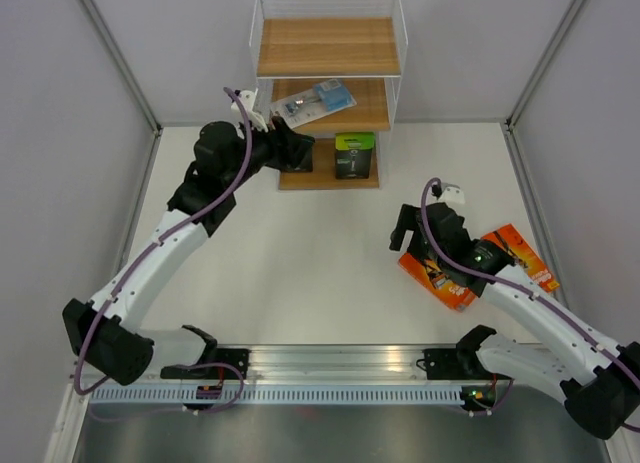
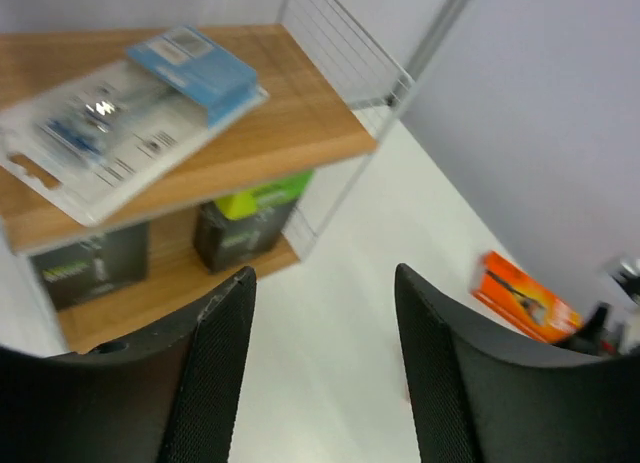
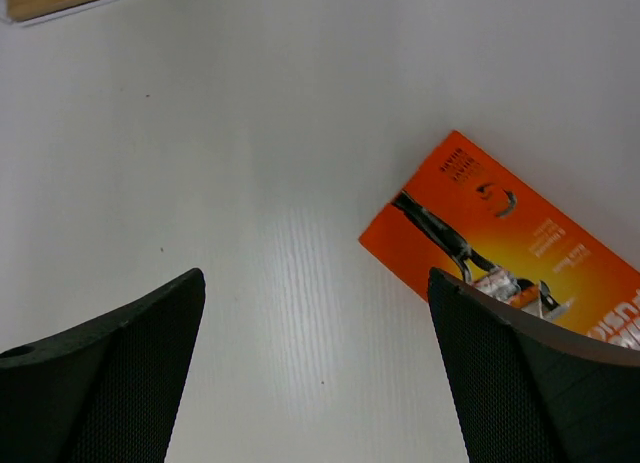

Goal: Place and organize the shaving razors onto the shelf

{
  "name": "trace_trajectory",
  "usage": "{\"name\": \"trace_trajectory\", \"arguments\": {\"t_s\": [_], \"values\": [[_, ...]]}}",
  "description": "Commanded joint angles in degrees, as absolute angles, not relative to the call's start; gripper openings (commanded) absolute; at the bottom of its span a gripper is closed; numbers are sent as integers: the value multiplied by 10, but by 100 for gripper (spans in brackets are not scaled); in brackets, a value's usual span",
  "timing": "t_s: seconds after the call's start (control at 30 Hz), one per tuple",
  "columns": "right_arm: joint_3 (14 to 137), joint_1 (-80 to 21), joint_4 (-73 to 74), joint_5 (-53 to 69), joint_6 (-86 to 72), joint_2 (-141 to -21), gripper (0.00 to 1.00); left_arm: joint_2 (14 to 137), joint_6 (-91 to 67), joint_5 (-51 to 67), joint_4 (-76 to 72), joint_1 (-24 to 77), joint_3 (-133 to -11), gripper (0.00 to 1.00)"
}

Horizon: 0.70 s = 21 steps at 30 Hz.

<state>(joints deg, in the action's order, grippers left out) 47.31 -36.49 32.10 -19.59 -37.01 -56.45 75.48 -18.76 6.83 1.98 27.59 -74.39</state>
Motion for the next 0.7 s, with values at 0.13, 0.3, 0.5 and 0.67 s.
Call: {"name": "trace_trajectory", "arguments": {"t_s": [0.13, 0.3, 0.5, 0.67], "values": [[447, -288, 468, -235, -522, -579, 98, 669, -301, 216, 122, 276, -595, 71], [446, -177, 440, -209, -505, -628, 98, 633, -301, 253, 129, 276, -523, 72], [426, -33, 474, -181, -539, -642, 98, 645, -327, 294, 126, 279, -480, 72], [382, 62, 515, -171, -583, -578, 98, 643, -331, 284, 116, 279, -458, 72]]}}
